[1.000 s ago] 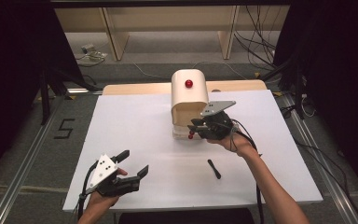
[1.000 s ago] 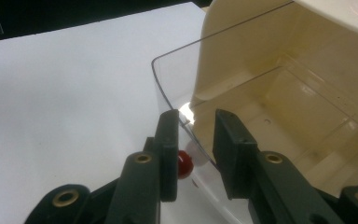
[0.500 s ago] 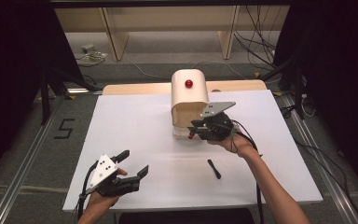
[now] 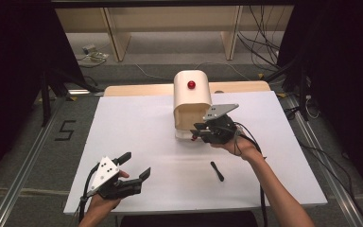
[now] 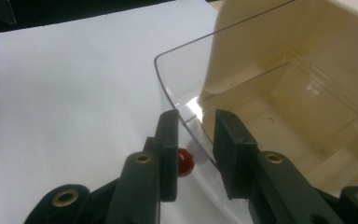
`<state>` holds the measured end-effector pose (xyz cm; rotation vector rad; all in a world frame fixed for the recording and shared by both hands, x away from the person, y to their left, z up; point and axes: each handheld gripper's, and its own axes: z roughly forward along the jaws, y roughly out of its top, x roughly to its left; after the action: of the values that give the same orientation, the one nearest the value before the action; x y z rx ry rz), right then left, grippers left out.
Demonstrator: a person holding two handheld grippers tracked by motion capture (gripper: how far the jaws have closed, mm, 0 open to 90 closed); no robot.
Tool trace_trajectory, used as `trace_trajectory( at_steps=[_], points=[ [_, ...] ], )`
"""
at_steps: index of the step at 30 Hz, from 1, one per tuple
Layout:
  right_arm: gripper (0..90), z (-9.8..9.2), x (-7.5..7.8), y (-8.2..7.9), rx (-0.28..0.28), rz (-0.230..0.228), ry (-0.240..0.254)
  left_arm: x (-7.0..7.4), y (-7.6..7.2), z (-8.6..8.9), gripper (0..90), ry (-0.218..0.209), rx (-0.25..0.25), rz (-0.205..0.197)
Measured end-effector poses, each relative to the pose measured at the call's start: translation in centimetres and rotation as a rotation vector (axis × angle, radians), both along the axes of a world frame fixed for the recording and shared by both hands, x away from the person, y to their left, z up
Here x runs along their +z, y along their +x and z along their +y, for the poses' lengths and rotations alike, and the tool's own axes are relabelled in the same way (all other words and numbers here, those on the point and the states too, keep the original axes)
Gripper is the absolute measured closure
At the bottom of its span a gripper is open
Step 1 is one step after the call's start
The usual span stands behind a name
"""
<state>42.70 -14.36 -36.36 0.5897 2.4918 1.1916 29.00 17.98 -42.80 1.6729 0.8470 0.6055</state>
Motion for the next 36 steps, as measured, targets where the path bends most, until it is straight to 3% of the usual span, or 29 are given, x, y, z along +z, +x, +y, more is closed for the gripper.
trace_trajectory(
  at_steps=[18,36],
  points=[
    [68.2,0.0,0.0,-0.2,0.012,0.001,-0.002,0.0,0.0,0.0,16.0,-0.001,0.0,-0.001],
    [59.0,-0.7,1.1,-0.7,0.009,-0.035,0.061,0.0,0.0,0.0,15.9,-0.001,0.002,-0.002]
  ],
)
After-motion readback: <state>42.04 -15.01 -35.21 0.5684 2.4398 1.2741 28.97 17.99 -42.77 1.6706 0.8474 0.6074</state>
